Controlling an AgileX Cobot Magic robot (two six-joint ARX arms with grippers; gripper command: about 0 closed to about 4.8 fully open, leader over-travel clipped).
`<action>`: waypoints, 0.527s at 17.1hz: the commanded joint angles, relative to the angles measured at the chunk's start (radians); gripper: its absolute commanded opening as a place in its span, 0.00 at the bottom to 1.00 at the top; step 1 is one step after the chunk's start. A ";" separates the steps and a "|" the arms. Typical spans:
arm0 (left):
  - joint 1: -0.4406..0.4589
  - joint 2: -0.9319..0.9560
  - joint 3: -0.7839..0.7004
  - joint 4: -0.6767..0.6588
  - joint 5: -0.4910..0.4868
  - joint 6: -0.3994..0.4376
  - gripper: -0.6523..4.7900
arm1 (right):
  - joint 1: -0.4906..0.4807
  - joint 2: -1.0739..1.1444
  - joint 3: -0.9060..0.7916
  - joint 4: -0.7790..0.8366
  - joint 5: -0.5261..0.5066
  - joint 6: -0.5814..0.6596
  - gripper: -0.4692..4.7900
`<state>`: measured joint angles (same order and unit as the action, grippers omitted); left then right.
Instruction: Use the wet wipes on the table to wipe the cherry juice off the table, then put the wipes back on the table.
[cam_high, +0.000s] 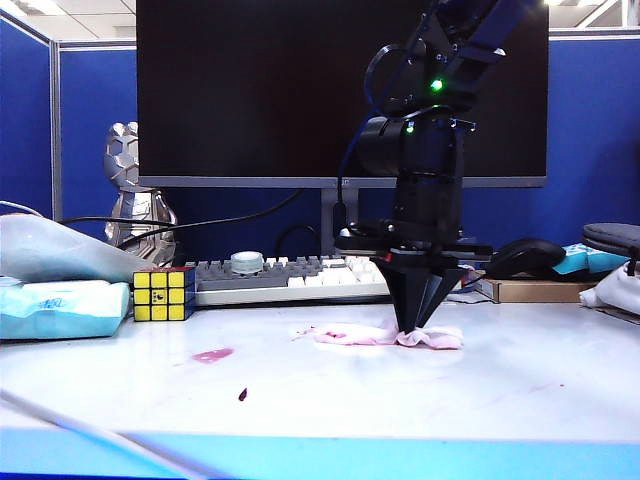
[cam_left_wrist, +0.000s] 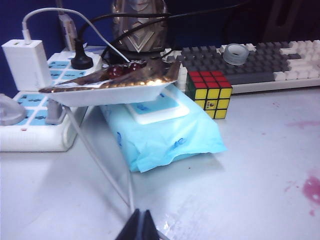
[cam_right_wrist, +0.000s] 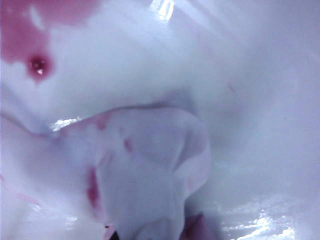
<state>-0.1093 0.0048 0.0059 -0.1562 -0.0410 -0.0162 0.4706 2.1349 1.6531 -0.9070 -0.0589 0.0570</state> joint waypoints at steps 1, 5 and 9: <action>0.001 -0.003 -0.001 -0.014 0.001 0.002 0.13 | 0.146 0.036 -0.023 0.061 -0.169 -0.065 0.08; 0.001 -0.003 -0.001 -0.014 0.001 0.002 0.13 | 0.331 0.037 -0.023 0.119 -0.154 -0.189 0.08; 0.001 -0.003 -0.001 -0.014 0.000 0.002 0.13 | 0.357 0.037 -0.023 0.261 0.128 -0.184 0.08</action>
<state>-0.1093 0.0048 0.0059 -0.1562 -0.0410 -0.0162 0.8486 2.1490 1.6413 -0.7097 -0.0612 -0.1249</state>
